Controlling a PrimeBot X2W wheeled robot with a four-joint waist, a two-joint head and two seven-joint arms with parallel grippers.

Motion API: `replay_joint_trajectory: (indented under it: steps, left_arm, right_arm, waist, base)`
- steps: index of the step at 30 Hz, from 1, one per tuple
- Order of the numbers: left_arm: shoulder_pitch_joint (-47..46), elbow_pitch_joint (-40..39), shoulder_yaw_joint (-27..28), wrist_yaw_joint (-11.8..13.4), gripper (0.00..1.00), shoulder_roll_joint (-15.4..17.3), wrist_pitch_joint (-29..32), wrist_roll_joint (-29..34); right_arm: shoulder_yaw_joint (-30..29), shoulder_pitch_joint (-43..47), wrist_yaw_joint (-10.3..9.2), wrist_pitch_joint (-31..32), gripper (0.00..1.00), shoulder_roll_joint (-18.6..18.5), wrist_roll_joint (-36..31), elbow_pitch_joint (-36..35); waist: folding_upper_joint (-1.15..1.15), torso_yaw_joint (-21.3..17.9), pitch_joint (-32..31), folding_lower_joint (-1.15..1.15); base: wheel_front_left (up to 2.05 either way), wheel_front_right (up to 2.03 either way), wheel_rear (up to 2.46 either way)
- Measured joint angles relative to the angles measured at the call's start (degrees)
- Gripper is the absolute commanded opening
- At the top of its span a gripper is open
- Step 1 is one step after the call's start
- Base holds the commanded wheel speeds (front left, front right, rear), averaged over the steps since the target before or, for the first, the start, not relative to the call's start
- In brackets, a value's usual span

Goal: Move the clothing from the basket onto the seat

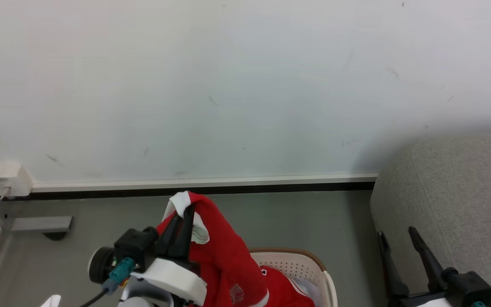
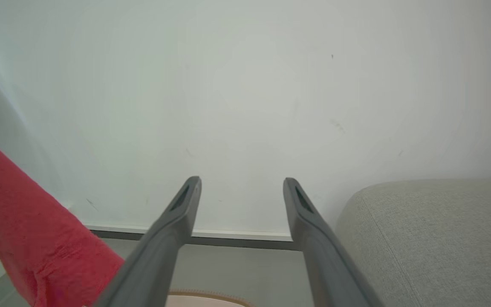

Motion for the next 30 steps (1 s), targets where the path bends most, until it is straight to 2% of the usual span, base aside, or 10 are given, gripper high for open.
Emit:
replay_joint_trajectory:
  steps: [4, 8, 14, 21, 27, 30]
  left_arm:
    - [0.44, -3.74, -0.03, 0.15, 0.0, 0.92, 1.31, 0.0]
    - [0.87, -8.32, -0.6, 0.04, 0.0, 1.42, 2.57, -0.02]
    - [1.12, -13.85, -1.75, -0.36, 0.0, 2.11, 4.58, -0.02]
    - [0.67, -16.6, -3.58, -0.7, 0.0, 1.51, 5.88, -0.01]
    - [-1.18, -18.02, -6.0, -1.71, 0.0, 0.3, 6.86, 0.11]
    - [-1.63, -18.72, -7.1, -1.9, 0.0, 0.0, 7.47, 0.51]
  right_arm:
    - [2.9, 0.09, 0.0, 0.0, 1.0, -0.02, -0.2, -1.01]
    - [9.44, -0.93, 0.0, 0.01, 1.0, -0.32, -0.89, -1.8]
    - [21.45, -6.54, 0.0, 0.0, 1.0, -5.23, 1.14, -1.85]
    - [34.56, -14.73, 0.0, 0.0, 1.0, -9.61, 5.43, -0.32]
    - [39.8, -19.79, 0.0, 0.0, 1.0, -10.46, 6.56, 1.11]
    - [40.5, -21.15, 0.0, 0.0, 1.0, -10.57, 7.08, 1.36]
  waist:
    - [0.0, -0.02, -0.28, 0.01]
    - [0.0, -0.28, -0.12, 0.01]
    - [0.0, -1.05, 0.19, 0.02]
    - [0.0, -1.77, 0.23, 0.02]
    - [0.0, -1.93, 0.52, 0.02]
    - [0.0, -1.65, 0.56, 0.02]
  base:
    - [0.0, 0.0, 0.0]
    - [0.0, 0.0, 0.0]
    - [0.0, 0.0, 0.0]
    - [0.0, 0.0, 0.0]
    - [0.0, 0.0, 0.0]
    - [0.0, 0.0, 0.0]
